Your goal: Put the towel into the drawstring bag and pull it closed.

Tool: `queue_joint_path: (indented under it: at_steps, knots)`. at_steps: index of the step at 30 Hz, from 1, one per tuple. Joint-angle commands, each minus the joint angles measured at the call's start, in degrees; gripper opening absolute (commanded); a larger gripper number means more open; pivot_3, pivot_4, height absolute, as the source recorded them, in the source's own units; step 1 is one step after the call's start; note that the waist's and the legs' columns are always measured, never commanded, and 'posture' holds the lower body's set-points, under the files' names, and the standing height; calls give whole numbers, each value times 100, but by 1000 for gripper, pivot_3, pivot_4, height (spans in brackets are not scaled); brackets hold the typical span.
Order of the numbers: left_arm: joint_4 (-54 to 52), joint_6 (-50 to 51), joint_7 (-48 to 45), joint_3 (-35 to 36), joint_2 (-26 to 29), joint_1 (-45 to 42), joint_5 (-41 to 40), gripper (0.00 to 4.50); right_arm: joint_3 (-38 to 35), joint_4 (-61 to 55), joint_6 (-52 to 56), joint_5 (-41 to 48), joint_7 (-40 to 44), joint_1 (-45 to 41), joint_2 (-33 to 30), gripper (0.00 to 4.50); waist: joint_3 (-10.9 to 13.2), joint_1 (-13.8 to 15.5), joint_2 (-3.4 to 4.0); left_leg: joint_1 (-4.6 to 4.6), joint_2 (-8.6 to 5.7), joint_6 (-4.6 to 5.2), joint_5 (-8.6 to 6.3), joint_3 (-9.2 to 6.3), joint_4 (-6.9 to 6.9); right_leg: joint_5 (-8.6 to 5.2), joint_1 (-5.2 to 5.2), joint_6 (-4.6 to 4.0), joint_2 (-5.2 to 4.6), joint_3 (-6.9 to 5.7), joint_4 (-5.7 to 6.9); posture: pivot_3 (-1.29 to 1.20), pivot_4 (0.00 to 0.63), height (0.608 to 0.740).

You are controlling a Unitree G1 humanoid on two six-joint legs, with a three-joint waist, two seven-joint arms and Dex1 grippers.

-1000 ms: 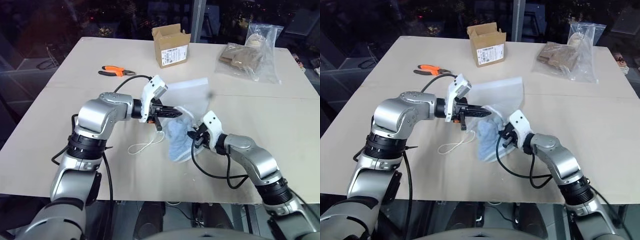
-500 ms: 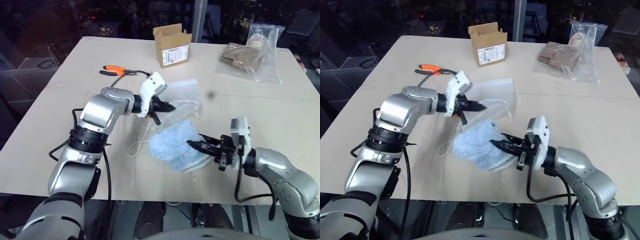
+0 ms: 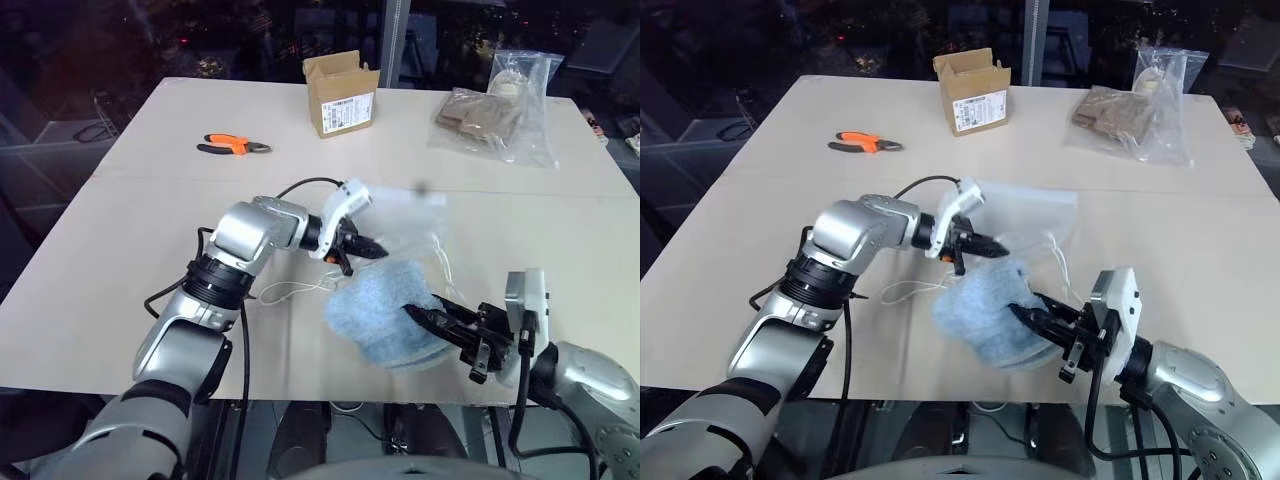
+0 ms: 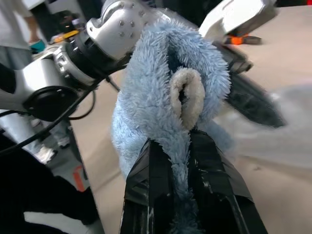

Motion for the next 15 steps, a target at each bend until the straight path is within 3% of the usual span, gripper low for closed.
queue_joint_path:
  at_steps: [1, 5, 10, 15]
  knots:
    - [265, -318, -297, -634, -263, 147, 243, 20, -233, -317, -216, 133, -89, 327, -77, 0, -1, 22, 1, -6, -2, 0, 0, 1, 1, 2, -2, -3, -1, 1, -1, 0, 150, 740]
    - [879, -384, -480, -804, -617, 186, 317, 20, -335, -359, -255, 155, -240, 522, -133, 0, -9, 33, -2, -33, -10, 9, -5, -10, 15, 13, -11, -5, 0, 1, -11, 0, 150, 740]
    - [1713, 375, -249, 646, -799, -393, -284, 20, -341, -270, -385, -75, -920, 48, 88, 0, -11, -11, -3, -31, -14, 16, -6, -12, 20, -3, -11, 3, 3, 15, -11, 0, 150, 740]
    - [1535, 626, -98, 1196, -380, -600, -360, 20, -196, -81, -484, 231, -1110, -431, 374, 0, -11, -19, -1, -27, -11, 15, -6, -21, 12, -2, -13, 2, 20, 26, -5, 0, 150, 740]
